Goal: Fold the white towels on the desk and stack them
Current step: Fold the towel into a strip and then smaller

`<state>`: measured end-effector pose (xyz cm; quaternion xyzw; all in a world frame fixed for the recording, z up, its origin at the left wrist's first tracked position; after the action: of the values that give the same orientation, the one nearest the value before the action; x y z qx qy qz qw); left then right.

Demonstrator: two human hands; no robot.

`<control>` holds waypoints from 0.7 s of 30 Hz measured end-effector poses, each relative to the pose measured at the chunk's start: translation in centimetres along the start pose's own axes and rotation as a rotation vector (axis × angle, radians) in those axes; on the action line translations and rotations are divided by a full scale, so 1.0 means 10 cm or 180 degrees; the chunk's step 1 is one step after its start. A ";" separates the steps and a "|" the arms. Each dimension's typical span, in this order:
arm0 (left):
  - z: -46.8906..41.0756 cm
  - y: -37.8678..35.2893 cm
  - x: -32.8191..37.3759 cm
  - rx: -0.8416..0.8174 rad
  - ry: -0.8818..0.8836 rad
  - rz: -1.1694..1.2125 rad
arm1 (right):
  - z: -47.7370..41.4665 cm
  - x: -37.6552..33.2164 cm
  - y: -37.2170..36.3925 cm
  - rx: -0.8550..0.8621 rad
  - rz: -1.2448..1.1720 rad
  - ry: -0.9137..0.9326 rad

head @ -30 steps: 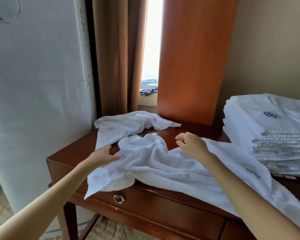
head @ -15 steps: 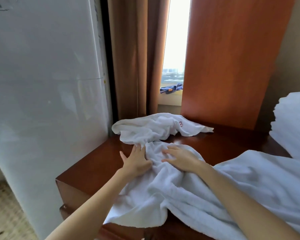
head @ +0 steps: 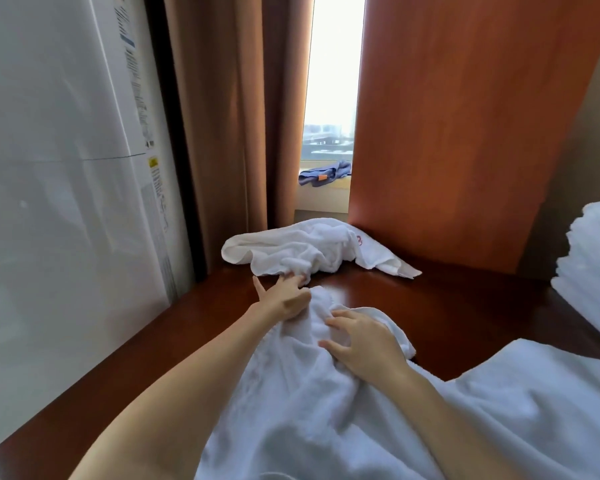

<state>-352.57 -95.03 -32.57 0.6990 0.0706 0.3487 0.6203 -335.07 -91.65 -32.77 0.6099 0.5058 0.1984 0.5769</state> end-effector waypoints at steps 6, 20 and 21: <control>0.30 -0.05 0.02 0.0130 -0.0106 0.0165 | 0.03 -0.03 0.03 0.0033 -0.0128 0.0098; 2.49 0.21 -0.56 0.0177 -0.1129 -0.1345 | -0.22 -1.14 -0.20 -0.1322 -0.0661 0.0842; 2.53 0.22 -0.58 0.0197 -0.1209 -0.1398 | -0.26 -1.30 -0.26 -0.1347 -0.0685 0.0920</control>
<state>-343.12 -119.33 -32.55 0.7384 0.1134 0.0667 0.6614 -343.57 -101.79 -30.00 0.3839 0.5920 0.3222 0.6312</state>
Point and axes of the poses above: each hand's wrist, its own z-axis away from the middle knuckle, its own y-axis out of the back of the hand, x = y × z, the point moved 5 cm from there along -z, towards the middle knuckle, and after that the axes turned 1 degree about -z, right-handed, at the moved point
